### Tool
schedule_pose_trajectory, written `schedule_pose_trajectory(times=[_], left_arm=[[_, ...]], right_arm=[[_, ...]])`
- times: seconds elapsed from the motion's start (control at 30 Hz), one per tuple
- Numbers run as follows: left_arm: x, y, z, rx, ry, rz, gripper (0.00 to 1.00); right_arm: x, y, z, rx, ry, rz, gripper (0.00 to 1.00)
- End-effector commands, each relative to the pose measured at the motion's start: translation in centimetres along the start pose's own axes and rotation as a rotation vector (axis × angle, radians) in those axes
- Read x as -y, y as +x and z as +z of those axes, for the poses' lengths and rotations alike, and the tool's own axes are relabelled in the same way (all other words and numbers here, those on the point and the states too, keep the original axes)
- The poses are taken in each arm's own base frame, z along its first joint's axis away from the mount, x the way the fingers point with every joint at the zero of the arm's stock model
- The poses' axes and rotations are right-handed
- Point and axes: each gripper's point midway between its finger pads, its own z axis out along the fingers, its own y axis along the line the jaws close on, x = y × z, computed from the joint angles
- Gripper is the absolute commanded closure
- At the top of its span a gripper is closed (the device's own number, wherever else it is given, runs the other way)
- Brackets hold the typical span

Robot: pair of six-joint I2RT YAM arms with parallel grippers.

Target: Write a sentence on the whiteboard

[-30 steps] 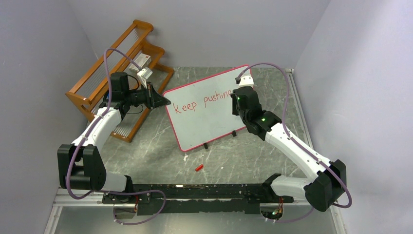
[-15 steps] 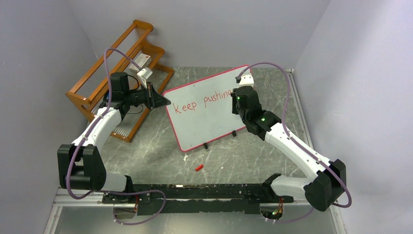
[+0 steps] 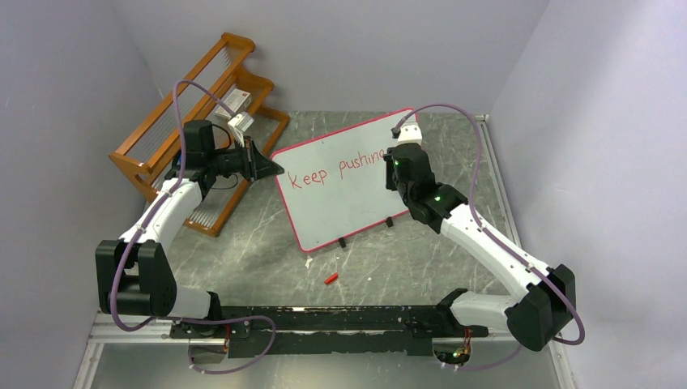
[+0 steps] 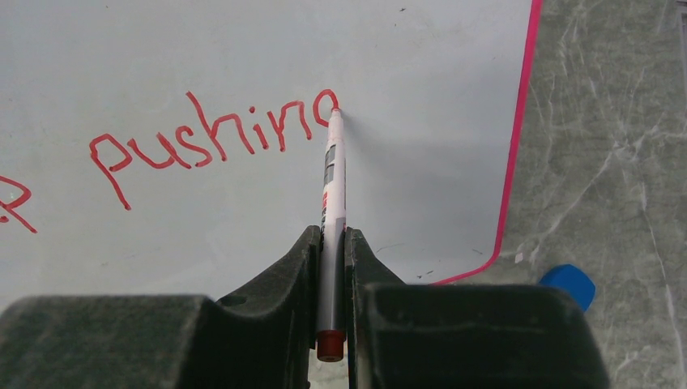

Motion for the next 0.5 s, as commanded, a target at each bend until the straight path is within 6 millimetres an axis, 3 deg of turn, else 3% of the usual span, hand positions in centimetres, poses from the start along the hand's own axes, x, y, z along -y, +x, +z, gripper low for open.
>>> schedule_pose_trajectory(times=[0.0,0.47], left_arm=[[-2.6,2.4,0.8,-0.063,-0.095,0.037,0.95],[-2.6,2.4,0.8,-0.064,-0.096,0.036,0.95]], right_arm=[[-0.1,0.9,0.2,-0.04,-0.007,-0.001,1.0],[0.1,2.8,-0.2,-0.102,-0.011,-0.013,1.0]])
